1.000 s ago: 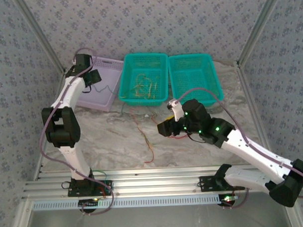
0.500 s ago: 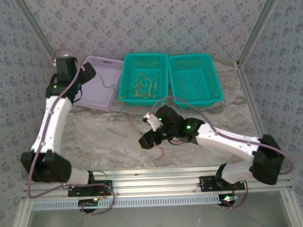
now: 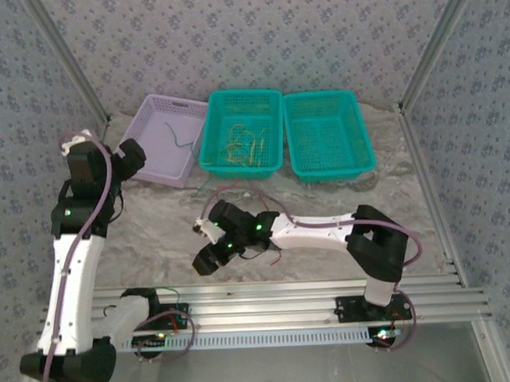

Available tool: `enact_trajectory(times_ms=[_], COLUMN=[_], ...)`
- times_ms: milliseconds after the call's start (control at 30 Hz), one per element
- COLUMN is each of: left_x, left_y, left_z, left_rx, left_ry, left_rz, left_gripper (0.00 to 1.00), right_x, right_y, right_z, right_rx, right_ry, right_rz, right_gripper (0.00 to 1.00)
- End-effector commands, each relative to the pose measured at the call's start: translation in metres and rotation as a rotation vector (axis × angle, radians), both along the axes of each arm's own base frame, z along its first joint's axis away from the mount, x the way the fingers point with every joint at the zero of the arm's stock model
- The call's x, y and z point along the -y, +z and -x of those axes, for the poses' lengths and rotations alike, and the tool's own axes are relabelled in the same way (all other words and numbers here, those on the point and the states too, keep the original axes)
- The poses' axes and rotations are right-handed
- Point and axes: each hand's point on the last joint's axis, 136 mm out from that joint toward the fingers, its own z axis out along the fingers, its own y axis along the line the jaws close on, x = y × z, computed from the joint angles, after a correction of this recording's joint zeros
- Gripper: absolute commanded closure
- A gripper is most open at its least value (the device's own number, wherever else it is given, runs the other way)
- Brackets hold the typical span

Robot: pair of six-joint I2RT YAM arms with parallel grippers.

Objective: Untangle the cables

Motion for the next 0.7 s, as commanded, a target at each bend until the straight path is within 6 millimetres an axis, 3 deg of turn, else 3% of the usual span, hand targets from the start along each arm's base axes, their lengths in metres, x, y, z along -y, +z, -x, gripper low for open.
enact_trajectory(times_ms=[0, 200, 433, 667], left_x=[-0.004, -0.005, 0.002, -0.003], left_y=[-0.010, -0.011, -0.003, -0.003], left_z=[0.012, 0.021, 0.029, 0.040], left_rx=[-0.014, 0.048, 0.119, 0.138], left_ry=[0.005, 0.004, -0.031, -0.009], left_rz=[-0.031, -0.042, -0.010, -0.021], left_gripper=[0.00, 0.00, 0.00, 0.00], right_x=[-0.019, -0.039, -0.043, -0.048], right_y=[0.010, -0.009, -0.035, -0.054], right_z=[0.006, 0.035, 0.056, 0.053], right_rx=[-0.007, -0.037, -0.118, -0.157], right_ry=[0.023, 0.093, 0.132, 0.120], right_rz=[-0.037, 0.008, 0.077, 0.150], right_gripper=[0.41, 0.41, 0.41, 0.41])
